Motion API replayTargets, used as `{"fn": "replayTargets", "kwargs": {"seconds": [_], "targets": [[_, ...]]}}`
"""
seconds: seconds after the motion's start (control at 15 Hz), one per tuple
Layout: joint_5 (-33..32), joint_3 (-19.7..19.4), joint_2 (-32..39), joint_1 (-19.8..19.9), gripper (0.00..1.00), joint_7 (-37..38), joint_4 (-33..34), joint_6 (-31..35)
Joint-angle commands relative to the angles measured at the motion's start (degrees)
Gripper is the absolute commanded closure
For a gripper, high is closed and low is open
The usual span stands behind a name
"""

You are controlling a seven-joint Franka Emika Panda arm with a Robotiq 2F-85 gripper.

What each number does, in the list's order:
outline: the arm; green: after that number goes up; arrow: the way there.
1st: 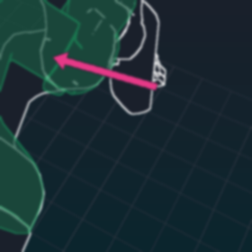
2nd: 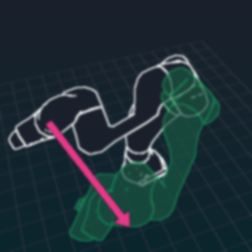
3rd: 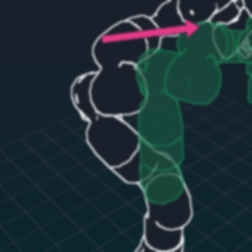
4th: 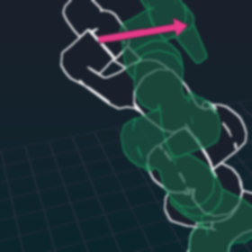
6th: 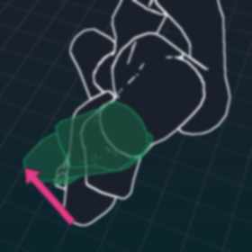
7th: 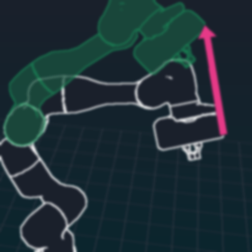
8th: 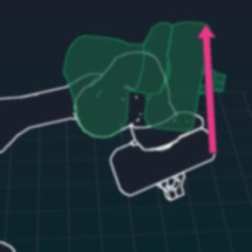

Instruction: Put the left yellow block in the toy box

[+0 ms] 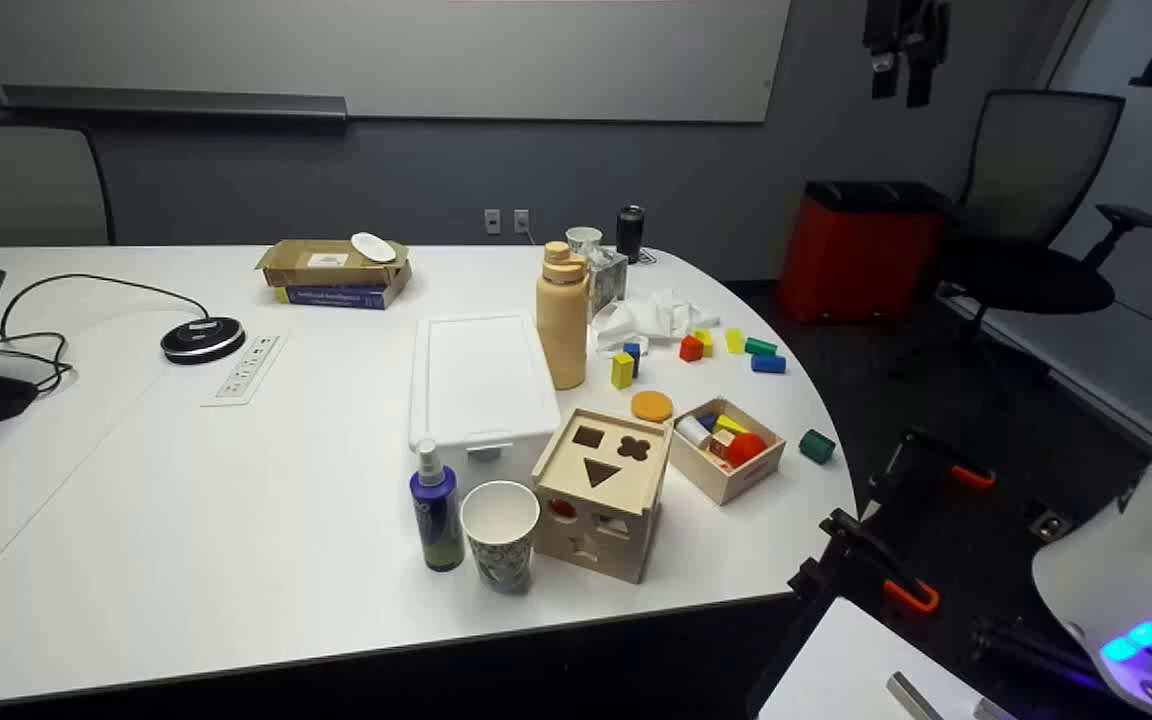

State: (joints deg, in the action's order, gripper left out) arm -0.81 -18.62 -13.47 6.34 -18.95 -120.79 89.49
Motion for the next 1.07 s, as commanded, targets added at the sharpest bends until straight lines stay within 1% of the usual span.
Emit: {"fn": "replayTargets", "kwargs": {"seconds": [0.0, 0.07, 0.13, 0.2, 0.4, 0.53, 0.6, 0.73, 0.93, 1.0], "targets": [[0.29, 1.44, 0.18, 1.62, 0.00, -0.32, 0.12, -0.10], [0.29, 1.44, 0.18, 1.61, 0.00, -0.32, 0.12, -0.10], [-0.14, 1.93, -0.29, 1.69, 0.00, 1.12, -1.07, 3.30], [-0.01, 2.34, 0.03, 1.66, 0.00, 2.09, -1.71, 5.36], [0.74, 3.95, 1.52, 1.46, 0.00, 5.95, -7.08, 19.98], [0.73, 5.12, 4.23, 1.09, 0.00, 7.53, -10.31, 26.67], [0.74, 5.74, 5.86, 0.94, 0.00, 8.34, -11.82, 29.96], [0.76, 7.06, 10.80, 0.61, 0.00, 9.21, -14.13, 39.01], [0.16, 9.15, 20.75, 0.40, 0.00, 9.83, -15.23, 55.44], [0.11, 9.81, 24.24, 0.41, 0.00, 10.00, -14.79, 59.40]]}}
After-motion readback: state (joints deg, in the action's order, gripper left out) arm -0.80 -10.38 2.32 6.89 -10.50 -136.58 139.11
